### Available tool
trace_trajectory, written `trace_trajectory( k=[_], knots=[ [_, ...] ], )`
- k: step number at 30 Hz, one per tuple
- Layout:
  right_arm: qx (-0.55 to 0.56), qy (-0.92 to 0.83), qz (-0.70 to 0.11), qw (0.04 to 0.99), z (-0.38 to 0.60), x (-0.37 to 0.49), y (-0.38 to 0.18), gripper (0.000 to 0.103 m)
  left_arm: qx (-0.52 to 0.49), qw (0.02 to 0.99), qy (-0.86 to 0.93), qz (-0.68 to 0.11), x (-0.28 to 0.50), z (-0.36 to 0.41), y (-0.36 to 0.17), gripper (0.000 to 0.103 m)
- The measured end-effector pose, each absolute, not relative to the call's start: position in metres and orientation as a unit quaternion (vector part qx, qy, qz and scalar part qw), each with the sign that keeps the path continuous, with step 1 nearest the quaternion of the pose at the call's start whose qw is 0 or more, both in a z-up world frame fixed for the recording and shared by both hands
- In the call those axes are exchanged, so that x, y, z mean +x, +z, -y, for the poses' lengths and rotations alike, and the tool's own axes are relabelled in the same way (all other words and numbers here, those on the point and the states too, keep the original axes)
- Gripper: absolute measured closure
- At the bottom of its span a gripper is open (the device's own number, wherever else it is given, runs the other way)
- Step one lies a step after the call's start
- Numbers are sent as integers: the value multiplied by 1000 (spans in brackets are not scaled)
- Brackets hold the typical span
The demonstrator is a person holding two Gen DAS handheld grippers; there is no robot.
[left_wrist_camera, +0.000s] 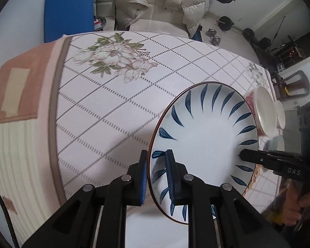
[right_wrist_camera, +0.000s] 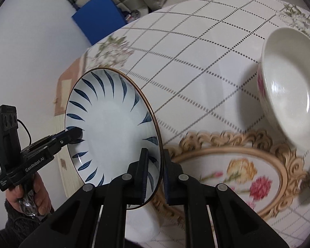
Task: Organize plates and bowls
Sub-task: 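Carry the blue-striped plate with both grippers and lower it onto the white plate, then open both grippers and lift away from the plate stack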
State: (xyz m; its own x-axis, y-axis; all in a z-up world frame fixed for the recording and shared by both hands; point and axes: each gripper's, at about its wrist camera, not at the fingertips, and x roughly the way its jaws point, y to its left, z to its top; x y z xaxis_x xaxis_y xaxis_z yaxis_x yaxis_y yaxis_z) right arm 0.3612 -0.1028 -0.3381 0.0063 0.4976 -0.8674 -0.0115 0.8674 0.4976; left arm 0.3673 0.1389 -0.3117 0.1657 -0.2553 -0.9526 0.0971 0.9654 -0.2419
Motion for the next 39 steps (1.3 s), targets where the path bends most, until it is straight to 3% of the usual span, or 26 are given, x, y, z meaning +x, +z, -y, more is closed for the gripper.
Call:
trace_trajectory(
  k=[7,17,27,39],
  knots=[
    [164,198,-690,677,85,291,-329,89,-74,751,-103,-648,292,-174,-309,89],
    [140,196,-730,640,48,213,-372,89,-88,717,-69,-689,214,-194,-355,89],
    [102,173,-740,642,36,203,-394,89,-64,697,-52,-713,205,-186,-392,89],
    [87,136,-756,634,28,217,-397,87,-33,675,-39,-736,210,-171,-397,88]
  ],
)
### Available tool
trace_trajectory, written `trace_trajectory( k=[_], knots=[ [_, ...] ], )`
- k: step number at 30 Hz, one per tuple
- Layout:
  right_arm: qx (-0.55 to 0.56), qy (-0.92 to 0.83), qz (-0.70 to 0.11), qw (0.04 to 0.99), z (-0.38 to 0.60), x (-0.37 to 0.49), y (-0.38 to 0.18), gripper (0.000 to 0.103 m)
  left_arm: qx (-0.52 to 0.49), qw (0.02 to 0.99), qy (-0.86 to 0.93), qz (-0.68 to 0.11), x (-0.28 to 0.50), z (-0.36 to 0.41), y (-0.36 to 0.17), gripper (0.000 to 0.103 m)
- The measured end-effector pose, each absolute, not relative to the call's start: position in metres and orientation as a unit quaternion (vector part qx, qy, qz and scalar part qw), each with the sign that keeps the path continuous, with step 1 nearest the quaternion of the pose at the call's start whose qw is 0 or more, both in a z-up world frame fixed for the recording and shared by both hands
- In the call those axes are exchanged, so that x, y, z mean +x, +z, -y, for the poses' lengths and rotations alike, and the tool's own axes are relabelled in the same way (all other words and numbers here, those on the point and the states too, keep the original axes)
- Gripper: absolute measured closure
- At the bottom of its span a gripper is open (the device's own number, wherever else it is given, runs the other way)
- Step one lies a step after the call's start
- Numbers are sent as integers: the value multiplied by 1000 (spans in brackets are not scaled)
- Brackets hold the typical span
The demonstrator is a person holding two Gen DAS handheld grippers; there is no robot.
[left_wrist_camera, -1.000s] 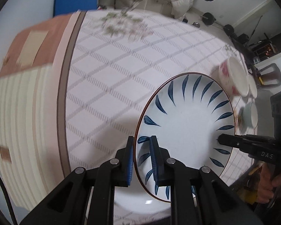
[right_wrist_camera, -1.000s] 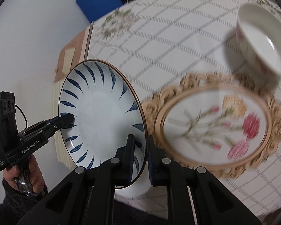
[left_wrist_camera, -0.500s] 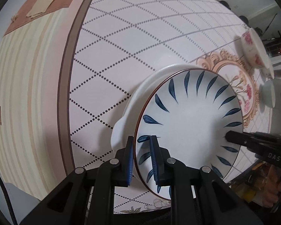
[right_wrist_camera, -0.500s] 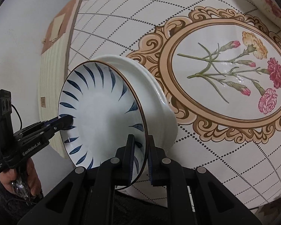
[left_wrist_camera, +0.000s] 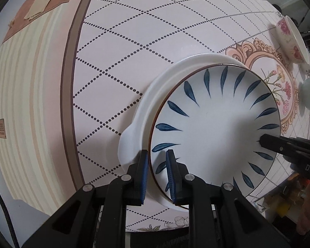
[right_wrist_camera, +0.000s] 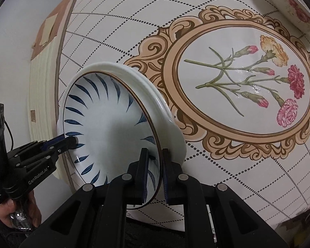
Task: Organize plates and bowls
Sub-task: 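Open both grippers and lift away from the plate stack, then close both grippers on the rim of the floral-rimmed white bowl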
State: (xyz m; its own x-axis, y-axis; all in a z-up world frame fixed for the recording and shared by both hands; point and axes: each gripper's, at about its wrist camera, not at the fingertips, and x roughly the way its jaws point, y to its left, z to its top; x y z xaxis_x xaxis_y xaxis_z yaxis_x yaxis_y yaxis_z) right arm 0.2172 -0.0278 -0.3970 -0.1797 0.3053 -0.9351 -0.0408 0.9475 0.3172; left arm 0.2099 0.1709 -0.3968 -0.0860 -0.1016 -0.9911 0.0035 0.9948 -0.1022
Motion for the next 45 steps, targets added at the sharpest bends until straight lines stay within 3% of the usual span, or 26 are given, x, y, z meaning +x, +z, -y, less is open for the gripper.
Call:
trace_trajectory(
  k=[9,10,12,16,18,19,20,21,22,23,35,43,45],
  knots=[
    [74,124,-777,612,16,218,-393,81,-38,669,-30,-742,214,-170,-387,85],
    [68,120,-778,613,18,218,-391,77,-40,668,-30,-742,213,-170,-386,82],
    [62,116,-776,617,23,218,-386,43,-45,669,-29,-741,213,-171,-383,78],
    [63,121,-773,619,27,215,-382,37,-48,673,-29,-737,209,-179,-376,72],
    [69,122,-771,621,33,212,-380,37,-47,680,-32,-731,206,-183,-370,64],
    [74,120,-770,622,37,210,-380,35,-45,685,-34,-726,205,-183,-365,54],
    [81,119,-769,623,43,208,-378,27,-43,690,-36,-722,203,-184,-360,37],
    [92,118,-764,627,48,205,-376,16,-39,698,-37,-714,202,-183,-354,29],
    [99,117,-761,631,54,203,-373,12,-35,708,-38,-705,202,-181,-346,17],
    [107,110,-756,637,62,201,-368,8,-28,718,-40,-695,203,-178,-338,13],
    [197,5,-673,713,217,270,-287,7,-8,767,-107,-633,316,-62,-264,9],
    [174,-32,-669,722,306,389,-291,8,-36,734,-127,-666,424,41,-295,9],
    [159,-32,-678,717,320,416,-305,9,-48,718,-132,-682,446,66,-313,13]
  ],
)
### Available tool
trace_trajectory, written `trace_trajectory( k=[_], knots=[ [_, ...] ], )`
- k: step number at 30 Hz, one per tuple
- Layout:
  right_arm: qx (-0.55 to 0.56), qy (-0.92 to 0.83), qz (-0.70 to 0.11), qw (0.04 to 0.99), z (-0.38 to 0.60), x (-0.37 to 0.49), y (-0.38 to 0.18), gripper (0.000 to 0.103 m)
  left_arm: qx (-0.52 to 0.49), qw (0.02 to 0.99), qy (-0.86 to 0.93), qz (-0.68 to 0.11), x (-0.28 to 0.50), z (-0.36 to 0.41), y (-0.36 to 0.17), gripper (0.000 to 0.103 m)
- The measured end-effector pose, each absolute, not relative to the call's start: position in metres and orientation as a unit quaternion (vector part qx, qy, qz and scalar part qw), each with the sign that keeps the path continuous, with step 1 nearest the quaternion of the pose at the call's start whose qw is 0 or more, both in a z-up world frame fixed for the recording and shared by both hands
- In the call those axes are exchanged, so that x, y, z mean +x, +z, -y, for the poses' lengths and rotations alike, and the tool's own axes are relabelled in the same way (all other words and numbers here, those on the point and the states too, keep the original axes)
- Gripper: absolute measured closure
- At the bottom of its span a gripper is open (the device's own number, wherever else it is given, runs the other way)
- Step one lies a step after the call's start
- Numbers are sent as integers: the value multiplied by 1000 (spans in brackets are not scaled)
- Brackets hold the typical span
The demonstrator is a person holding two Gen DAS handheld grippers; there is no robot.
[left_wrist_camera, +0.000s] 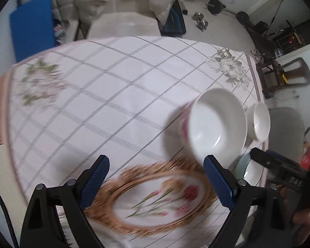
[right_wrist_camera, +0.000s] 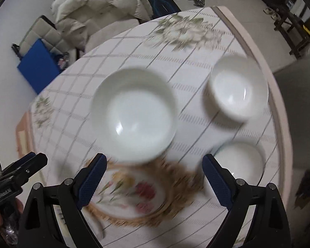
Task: Organize plates and bowls
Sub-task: 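Close both grippers on the rim of the floral-rimmed white bowl, then carry the floral bowl with both grippers and lower it onto the carnation mat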
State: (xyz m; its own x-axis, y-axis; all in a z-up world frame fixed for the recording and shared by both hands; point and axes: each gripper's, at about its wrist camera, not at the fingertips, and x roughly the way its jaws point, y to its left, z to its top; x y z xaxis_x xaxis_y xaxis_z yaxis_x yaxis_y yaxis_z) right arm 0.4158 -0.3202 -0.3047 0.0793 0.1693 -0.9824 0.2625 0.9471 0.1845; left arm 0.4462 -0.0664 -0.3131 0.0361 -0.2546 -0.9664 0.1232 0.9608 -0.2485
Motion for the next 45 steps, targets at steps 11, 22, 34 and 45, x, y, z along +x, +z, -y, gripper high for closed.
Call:
trace_trajectory(
  k=[11,22,34,45],
  knots=[
    [152,17,-729,667,338,467,-381,94,-4,670,-134,-731,480,149,-370,79],
    [109,47,-730,673,333,459,-378,97,31,698,-94,-710,469,148,-362,97],
    [107,81,-733,667,316,404,-361,98,21,708,-83,-701,404,130,-348,97],
    [102,102,-747,649,290,285,-347,98,-3,692,-79,-717,294,102,-343,97]
  ],
)
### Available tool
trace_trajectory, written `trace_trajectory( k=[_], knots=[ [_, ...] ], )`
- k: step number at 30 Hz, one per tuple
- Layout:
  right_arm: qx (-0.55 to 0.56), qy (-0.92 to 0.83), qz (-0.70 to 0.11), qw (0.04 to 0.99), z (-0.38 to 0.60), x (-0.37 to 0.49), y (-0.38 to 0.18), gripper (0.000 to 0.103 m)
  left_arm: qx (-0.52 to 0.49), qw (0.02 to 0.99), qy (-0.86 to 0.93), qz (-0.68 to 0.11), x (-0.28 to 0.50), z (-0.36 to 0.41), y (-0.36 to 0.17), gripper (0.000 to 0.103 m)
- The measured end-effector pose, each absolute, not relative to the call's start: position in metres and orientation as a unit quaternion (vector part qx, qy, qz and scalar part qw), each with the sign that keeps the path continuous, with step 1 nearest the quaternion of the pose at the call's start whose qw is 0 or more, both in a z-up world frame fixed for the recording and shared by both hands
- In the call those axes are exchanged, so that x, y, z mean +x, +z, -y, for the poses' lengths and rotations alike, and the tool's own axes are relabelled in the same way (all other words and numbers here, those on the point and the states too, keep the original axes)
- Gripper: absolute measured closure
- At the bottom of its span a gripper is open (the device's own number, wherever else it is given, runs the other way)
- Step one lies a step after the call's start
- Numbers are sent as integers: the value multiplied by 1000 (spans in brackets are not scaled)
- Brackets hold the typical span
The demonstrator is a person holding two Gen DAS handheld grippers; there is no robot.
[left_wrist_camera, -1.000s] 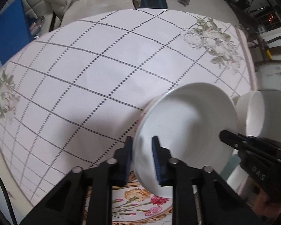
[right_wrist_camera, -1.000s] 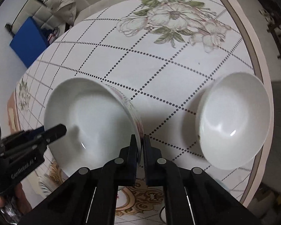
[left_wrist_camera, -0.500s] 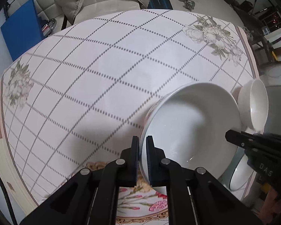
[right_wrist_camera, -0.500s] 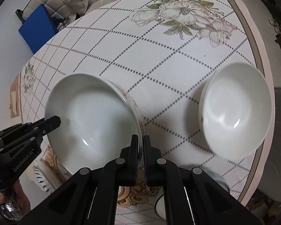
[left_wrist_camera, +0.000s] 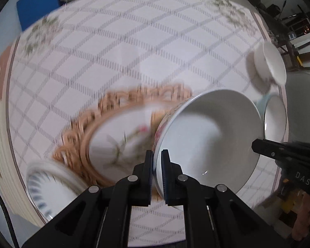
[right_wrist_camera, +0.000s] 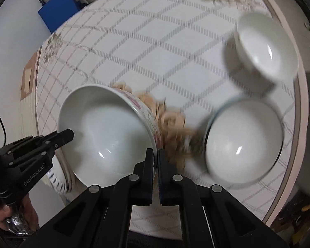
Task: Organize plates and bowls
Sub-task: 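Carry the floral bowl with both grippers and lower it onto the carnation mat, then open both grippers and withdraw from the floral bowl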
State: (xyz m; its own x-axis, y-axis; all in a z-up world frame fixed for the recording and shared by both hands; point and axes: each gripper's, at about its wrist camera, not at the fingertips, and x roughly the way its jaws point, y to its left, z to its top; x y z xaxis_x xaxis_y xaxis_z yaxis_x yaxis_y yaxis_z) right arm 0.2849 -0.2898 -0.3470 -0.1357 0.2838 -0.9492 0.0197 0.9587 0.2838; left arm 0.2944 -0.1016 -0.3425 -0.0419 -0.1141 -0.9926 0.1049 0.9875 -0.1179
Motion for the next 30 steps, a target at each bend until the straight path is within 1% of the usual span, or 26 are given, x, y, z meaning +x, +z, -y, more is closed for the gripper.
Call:
trace_trajectory(
  k=[7,14,17,18,19,20,21,22,23,24,25,26,27,28,30],
  knots=[
    [88,91,-770,626,287,212,-368,98,-21,673,-80,-735,232,97,-360,97],
    [92,72,-755,645,288,203,-367,98,-15,683,-80,-726,217,101,-362,97],
    [70,69,-755,648,281,206,-364,97,-7,678,-85,-730,220,107,-363,93],
    [72,69,-756,647,287,209,-362,93,-10,676,-84,-732,222,108,-363,91],
    [77,71,-757,645,284,210,-362,89,-16,676,-80,-732,222,104,-360,84],
    [85,71,-752,650,285,210,-357,71,-24,681,-76,-728,223,100,-354,79],
    [88,69,-748,654,289,208,-352,42,-28,684,-75,-725,222,95,-350,79],
    [89,66,-741,662,291,206,-345,29,-32,689,-77,-720,223,93,-343,78],
    [90,64,-731,673,295,204,-336,16,-32,696,-77,-714,223,90,-335,72],
    [91,59,-721,685,302,202,-326,16,-28,704,-77,-705,223,88,-325,66],
    [92,51,-711,695,309,199,-317,16,-24,712,-79,-697,224,88,-317,49],
    [95,46,-705,701,315,198,-312,16,-13,725,-82,-683,226,90,-307,26],
    [105,39,-691,714,325,197,-304,15,0,738,-83,-669,229,94,-298,18],
    [111,35,-683,721,335,196,-298,12,15,751,-82,-655,231,100,-288,12],
    [124,19,-662,739,358,198,-287,1,32,765,-86,-637,237,111,-274,8]
  ],
)
